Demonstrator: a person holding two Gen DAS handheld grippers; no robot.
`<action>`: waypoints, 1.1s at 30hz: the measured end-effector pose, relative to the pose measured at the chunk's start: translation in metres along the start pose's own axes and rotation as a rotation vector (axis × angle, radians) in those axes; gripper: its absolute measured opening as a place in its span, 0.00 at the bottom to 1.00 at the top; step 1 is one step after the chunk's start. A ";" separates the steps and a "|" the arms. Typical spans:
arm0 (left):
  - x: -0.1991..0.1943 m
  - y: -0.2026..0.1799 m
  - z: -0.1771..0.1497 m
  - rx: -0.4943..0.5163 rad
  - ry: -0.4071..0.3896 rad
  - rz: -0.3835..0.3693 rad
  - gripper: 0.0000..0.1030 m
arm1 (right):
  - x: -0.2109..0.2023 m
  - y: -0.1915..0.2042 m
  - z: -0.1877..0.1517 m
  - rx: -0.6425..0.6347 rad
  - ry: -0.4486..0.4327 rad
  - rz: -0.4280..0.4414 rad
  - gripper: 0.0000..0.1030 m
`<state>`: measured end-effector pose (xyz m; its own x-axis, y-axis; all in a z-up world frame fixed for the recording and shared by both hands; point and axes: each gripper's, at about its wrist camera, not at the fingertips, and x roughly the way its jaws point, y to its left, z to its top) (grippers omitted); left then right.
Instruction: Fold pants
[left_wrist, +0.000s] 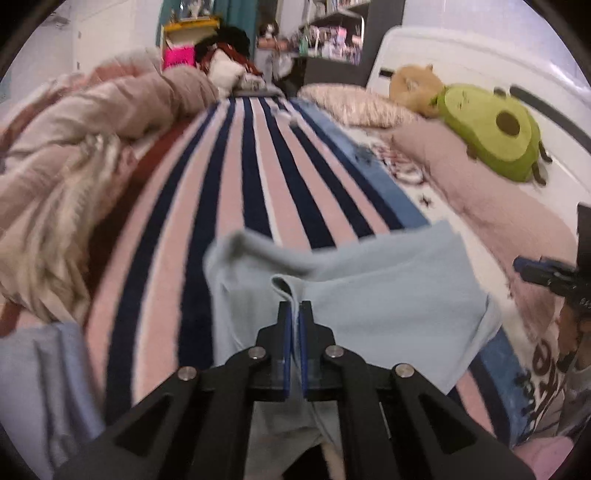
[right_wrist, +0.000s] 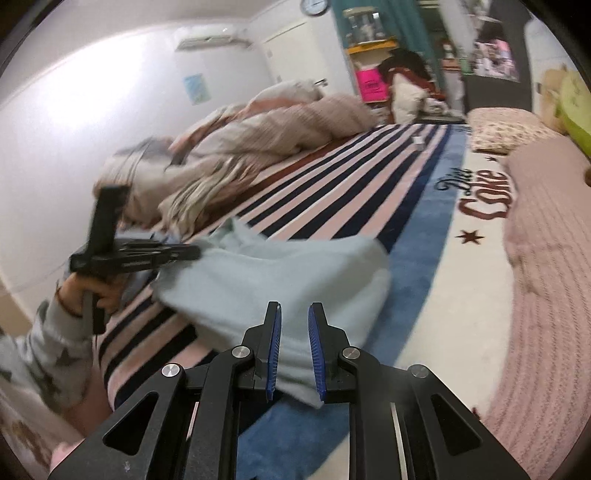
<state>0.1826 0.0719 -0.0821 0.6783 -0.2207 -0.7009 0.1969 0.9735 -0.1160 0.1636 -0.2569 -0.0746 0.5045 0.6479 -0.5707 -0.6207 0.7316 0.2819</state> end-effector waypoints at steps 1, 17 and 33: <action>-0.003 0.003 0.004 0.003 -0.012 0.014 0.02 | 0.000 -0.003 0.003 0.012 -0.010 -0.001 0.11; 0.017 0.035 -0.005 -0.012 0.069 0.067 0.38 | 0.049 0.000 0.002 -0.007 0.084 -0.058 0.29; 0.016 -0.010 -0.031 0.123 0.115 -0.056 0.40 | 0.053 0.036 -0.018 -0.238 0.254 0.082 0.15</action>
<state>0.1699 0.0607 -0.1137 0.5800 -0.2591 -0.7723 0.3218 0.9438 -0.0750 0.1575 -0.2006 -0.1081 0.3007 0.6072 -0.7354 -0.7904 0.5902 0.1642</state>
